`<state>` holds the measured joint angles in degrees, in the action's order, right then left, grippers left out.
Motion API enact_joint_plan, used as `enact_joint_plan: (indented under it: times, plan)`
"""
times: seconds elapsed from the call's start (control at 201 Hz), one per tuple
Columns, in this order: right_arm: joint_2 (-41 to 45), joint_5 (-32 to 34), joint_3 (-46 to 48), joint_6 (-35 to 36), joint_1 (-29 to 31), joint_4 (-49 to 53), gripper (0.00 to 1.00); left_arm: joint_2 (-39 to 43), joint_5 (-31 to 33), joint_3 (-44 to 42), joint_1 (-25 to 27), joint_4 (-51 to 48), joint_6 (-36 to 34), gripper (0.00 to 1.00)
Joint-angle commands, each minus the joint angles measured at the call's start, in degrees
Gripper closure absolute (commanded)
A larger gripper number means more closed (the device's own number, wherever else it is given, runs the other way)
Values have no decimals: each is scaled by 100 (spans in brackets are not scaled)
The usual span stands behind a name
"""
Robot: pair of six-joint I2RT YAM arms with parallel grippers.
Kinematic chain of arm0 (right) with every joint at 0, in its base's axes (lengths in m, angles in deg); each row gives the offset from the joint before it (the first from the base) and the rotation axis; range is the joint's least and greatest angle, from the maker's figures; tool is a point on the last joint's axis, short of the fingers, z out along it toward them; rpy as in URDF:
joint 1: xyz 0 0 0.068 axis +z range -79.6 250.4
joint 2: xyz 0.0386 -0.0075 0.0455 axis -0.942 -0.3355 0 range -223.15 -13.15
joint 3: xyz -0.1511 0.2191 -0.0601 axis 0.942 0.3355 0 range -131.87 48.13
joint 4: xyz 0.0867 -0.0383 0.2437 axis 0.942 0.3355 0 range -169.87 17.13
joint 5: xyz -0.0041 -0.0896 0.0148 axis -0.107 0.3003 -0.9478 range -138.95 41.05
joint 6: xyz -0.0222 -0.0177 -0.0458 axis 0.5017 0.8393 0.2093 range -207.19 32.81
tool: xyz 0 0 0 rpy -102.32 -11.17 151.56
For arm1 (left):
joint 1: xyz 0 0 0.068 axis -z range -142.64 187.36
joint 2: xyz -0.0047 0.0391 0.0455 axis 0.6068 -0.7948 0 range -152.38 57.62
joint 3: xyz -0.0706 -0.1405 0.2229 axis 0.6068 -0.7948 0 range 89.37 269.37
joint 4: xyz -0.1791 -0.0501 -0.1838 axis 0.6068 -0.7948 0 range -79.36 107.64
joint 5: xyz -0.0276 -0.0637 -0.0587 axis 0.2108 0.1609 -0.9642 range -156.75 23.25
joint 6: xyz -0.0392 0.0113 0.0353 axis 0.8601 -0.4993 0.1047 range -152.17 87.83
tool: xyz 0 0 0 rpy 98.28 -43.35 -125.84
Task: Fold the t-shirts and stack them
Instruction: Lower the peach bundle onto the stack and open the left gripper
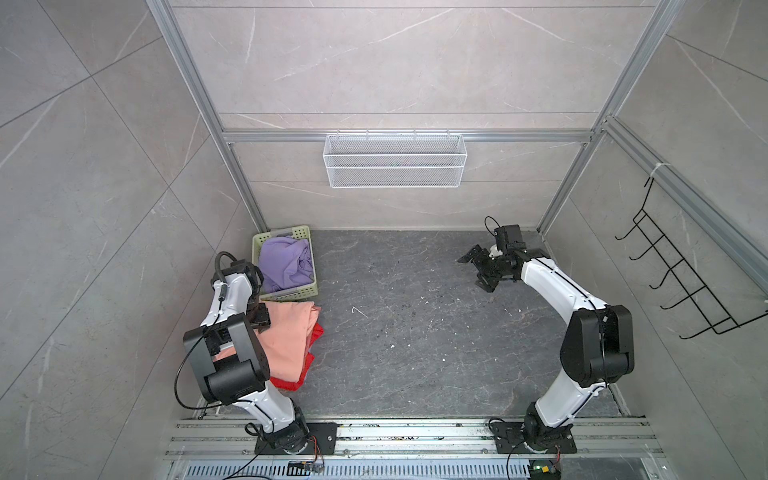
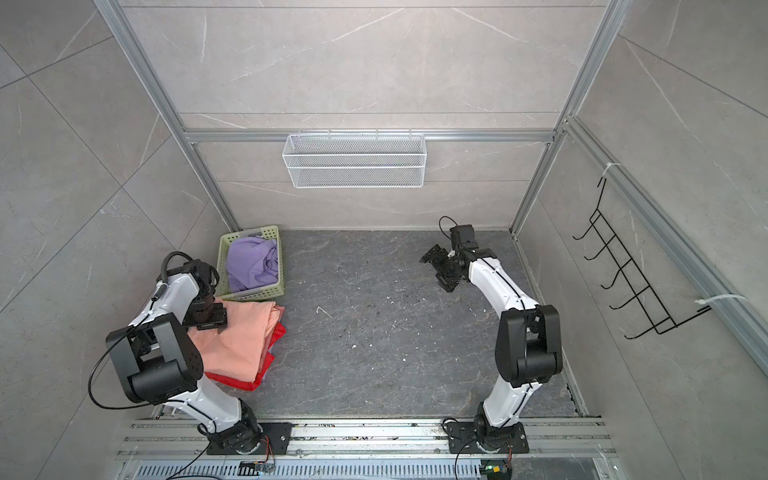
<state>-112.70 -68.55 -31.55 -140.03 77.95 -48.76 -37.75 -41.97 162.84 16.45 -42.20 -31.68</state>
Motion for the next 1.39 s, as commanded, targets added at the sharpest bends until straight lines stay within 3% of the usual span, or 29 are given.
enact_joint_plan:
  times: [0.0, 0.065, 0.164, 0.289, 0.493, 0.647, 0.911, 1.016, 1.23, 1.389]
  plan:
    - [81, -5, 56, 116, -43, 46, 7, 220, 429, 420, -95, -35, 516, 12]
    - [142, 16, 116, 116, -74, 44, 7, 383, 467, 573, -118, -129, 710, 5]
    - [211, 52, 168, 108, -114, 44, 7, 623, 262, 975, -133, -408, 1109, 2]
    - [264, 89, 205, 85, -145, 18, 7, 1168, -1299, 957, -133, -149, 1705, 1]
    - [333, 105, 323, 0, -166, -53, 7, 1822, -3212, -280, -158, 1271, 2922, 0]
    - [446, 104, 452, -42, -166, -114, 7, 1798, -3140, -849, -439, 1868, 3237, 1]
    - [772, 248, 688, -20, -174, 11, 7, 1495, -3711, -1375, -1412, 2668, 3070, 1]
    - [888, 363, 709, 17, -179, 109, 7, 1181, -4251, -1572, -1713, 2990, 3128, 1]
    - [967, 413, 737, -11, -193, 107, 6, 624, -4469, -1902, -1819, 3355, 3223, 1]
    - [1008, 507, 737, -3, -192, 79, 6, 683, -4423, -1766, -1825, 3218, 3168, 1]
